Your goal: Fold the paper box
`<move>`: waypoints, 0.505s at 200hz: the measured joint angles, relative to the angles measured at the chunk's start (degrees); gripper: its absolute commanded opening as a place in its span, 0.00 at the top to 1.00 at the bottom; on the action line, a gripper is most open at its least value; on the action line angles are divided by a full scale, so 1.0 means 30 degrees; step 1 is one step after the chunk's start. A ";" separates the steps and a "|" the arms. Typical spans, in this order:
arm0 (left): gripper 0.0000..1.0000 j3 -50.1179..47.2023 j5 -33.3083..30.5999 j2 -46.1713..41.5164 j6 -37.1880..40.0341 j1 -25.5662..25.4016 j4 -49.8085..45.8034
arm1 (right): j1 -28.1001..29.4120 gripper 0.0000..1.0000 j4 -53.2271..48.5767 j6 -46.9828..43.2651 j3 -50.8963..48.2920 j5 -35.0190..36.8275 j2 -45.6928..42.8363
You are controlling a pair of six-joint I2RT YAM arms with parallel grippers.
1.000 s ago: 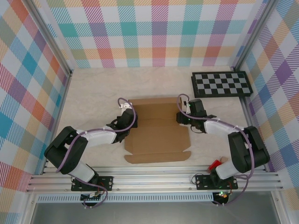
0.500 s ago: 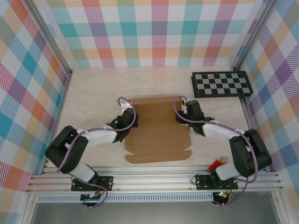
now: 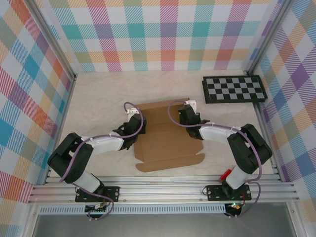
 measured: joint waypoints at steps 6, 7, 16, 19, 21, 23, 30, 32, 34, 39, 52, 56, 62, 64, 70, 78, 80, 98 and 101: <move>1.00 0.0007 -0.0051 0.0007 0.0007 0.0000 0.0000 | -0.0007 0.71 -0.0058 0.0073 0.0000 0.0044 -0.0007; 1.00 0.0007 -0.0058 0.0007 0.0007 0.0000 0.0000 | -0.0007 0.70 -0.0102 0.0000 0.0000 0.0029 -0.0007; 1.00 0.0029 -0.0066 0.0015 0.0007 0.0000 -0.0022 | -0.0073 0.65 -0.0211 0.0073 -0.0073 -0.0146 -0.0073; 1.00 0.0036 -0.0073 0.0029 0.0007 0.0000 -0.0022 | -0.0131 0.64 -0.0197 0.0131 -0.0146 -0.0255 -0.0146; 1.00 0.0044 -0.0073 0.0036 0.0007 0.0000 -0.0029 | -0.0146 0.64 -0.0204 0.0051 -0.0204 -0.0393 -0.0204; 1.00 0.0058 -0.0080 0.0044 0.0007 0.0000 -0.0036 | -0.0182 0.63 -0.0211 0.0109 -0.0277 -0.0510 -0.0291; 1.00 0.0102 -0.0131 0.0080 0.0007 0.0000 -0.0066 | -0.0328 0.61 -0.0211 0.0109 -0.0568 -0.0969 -0.0627; 1.00 0.0109 -0.0138 0.0095 0.0007 0.0000 -0.0080 | -0.0401 0.60 -0.0211 0.0146 -0.0685 -0.1115 -0.0765; 1.00 0.0131 -0.0146 0.0109 0.0007 0.0000 -0.0087 | -0.0459 0.59 -0.0197 0.0131 -0.0801 -0.1326 -0.0896; 1.00 0.0160 -0.0189 0.0153 0.0007 0.0015 -0.0102 | -0.0627 0.57 -0.0211 0.0175 -0.1093 -0.1719 -0.1290; 1.00 0.0284 -0.0233 0.0262 0.0015 0.0051 -0.0146 | -0.1100 0.51 -0.0328 0.0197 -0.1938 -0.2761 -0.2463; 1.00 0.0321 -0.0255 0.0277 0.0015 0.0058 -0.0160 | -0.1231 0.50 -0.0393 0.0073 -0.2157 -0.3111 -0.2841; 1.00 0.0357 -0.0277 0.0306 0.0015 0.0058 -0.0189 | -0.1413 0.49 -0.0503 0.0000 -0.2433 -0.3585 -0.3432; 1.00 0.0364 -0.0270 0.0313 0.0015 0.0058 -0.0197 | -0.1457 0.48 -0.0546 0.0015 -0.2484 -0.3687 -0.3563; 1.00 0.0379 -0.0277 0.0328 0.0022 0.0066 -0.0197 | -0.1603 0.47 -0.0692 -0.0102 -0.2659 -0.4160 -0.4153; 1.00 0.0386 -0.0277 0.0335 0.0029 0.0102 -0.0197 | -0.1683 0.46 -0.0991 -0.0357 -0.2783 -0.4779 -0.4932; 1.00 0.0386 -0.0277 0.0335 0.0036 0.0109 -0.0197 | -0.1683 0.46 -0.1049 -0.0401 -0.2790 -0.4940 -0.5129; 1.00 0.0379 -0.0270 0.0342 0.0182 0.0124 -0.0109 | -0.1727 0.41 -0.1770 -0.0933 -0.2776 -0.6346 -0.7023; 1.00 0.0379 -0.0262 0.0342 0.0262 0.0124 -0.0095 | -0.1763 0.40 -0.1967 -0.1020 -0.2747 -0.6557 -0.7402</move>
